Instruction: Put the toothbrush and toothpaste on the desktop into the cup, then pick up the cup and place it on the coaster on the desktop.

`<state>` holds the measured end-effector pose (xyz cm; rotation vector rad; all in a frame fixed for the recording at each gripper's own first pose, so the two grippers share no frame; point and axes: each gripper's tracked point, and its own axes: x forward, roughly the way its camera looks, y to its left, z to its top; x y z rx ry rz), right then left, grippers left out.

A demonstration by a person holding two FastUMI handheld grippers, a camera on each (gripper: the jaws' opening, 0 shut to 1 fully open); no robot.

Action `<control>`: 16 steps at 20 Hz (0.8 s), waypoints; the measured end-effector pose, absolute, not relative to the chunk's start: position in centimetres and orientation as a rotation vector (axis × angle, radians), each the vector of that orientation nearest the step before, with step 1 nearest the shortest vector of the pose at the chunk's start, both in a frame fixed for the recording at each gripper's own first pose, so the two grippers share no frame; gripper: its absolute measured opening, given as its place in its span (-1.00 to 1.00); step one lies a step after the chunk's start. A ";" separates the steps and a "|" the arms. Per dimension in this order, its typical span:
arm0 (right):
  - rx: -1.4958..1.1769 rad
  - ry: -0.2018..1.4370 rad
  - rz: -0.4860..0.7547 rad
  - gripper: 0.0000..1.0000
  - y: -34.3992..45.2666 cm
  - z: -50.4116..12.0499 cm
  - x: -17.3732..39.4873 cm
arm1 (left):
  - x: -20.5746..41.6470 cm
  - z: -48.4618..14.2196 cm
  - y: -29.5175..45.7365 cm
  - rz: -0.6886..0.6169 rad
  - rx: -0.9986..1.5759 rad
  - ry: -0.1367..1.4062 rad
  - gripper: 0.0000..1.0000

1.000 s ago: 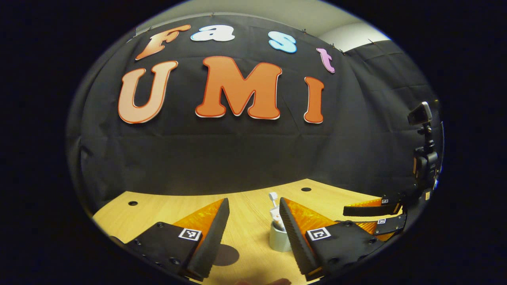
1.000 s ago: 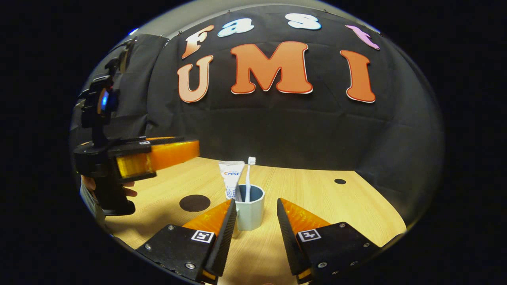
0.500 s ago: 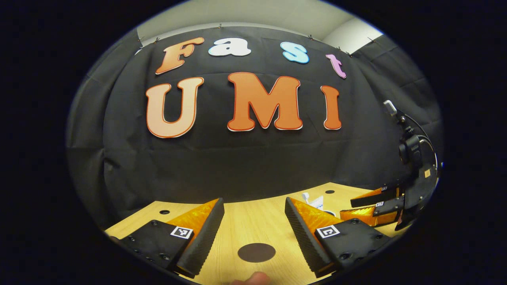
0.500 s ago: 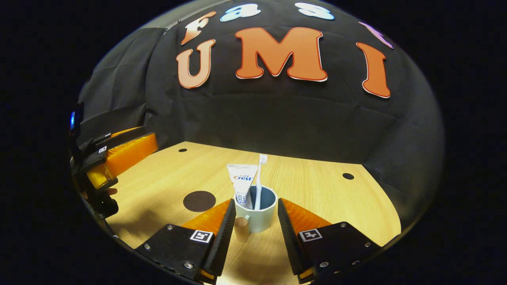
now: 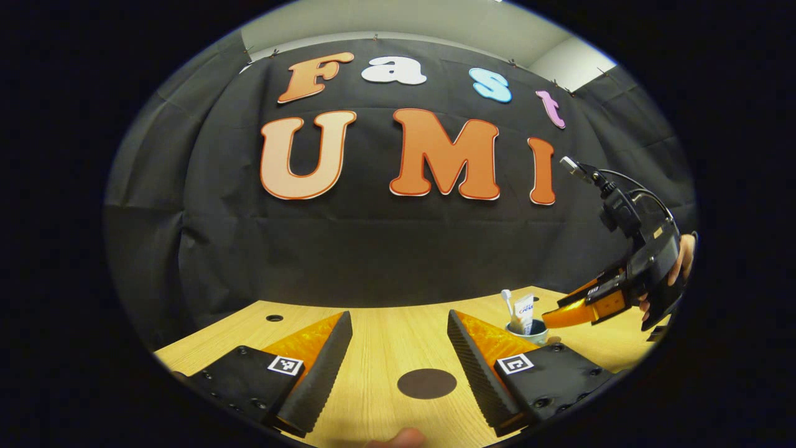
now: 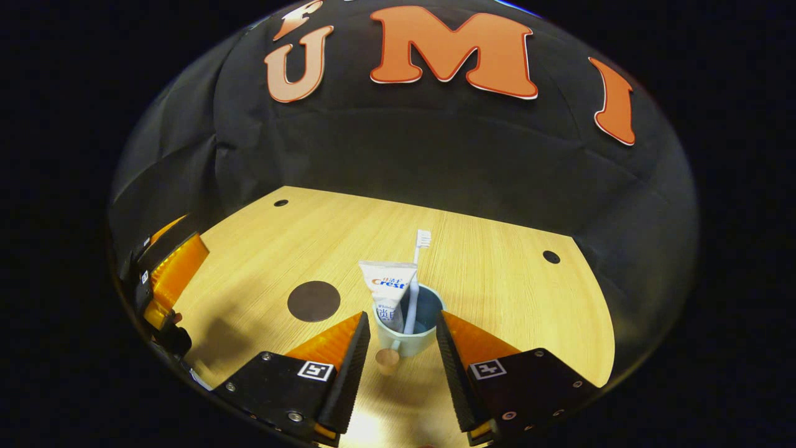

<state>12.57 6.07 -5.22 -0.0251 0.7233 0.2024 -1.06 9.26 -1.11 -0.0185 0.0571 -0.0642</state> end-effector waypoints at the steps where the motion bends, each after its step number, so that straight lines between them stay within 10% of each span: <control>1: -0.025 0.751 0.200 0.30 6.3 -5.5 12.5 | -1.3 -1.4 9.9 -0.054 -0.024 0.060 0.94; 16: -0.005 1.139 0.148 0.30 7.1 -11.3 10.7 | -3.1 -4.0 15.9 0.031 -0.080 0.092 0.94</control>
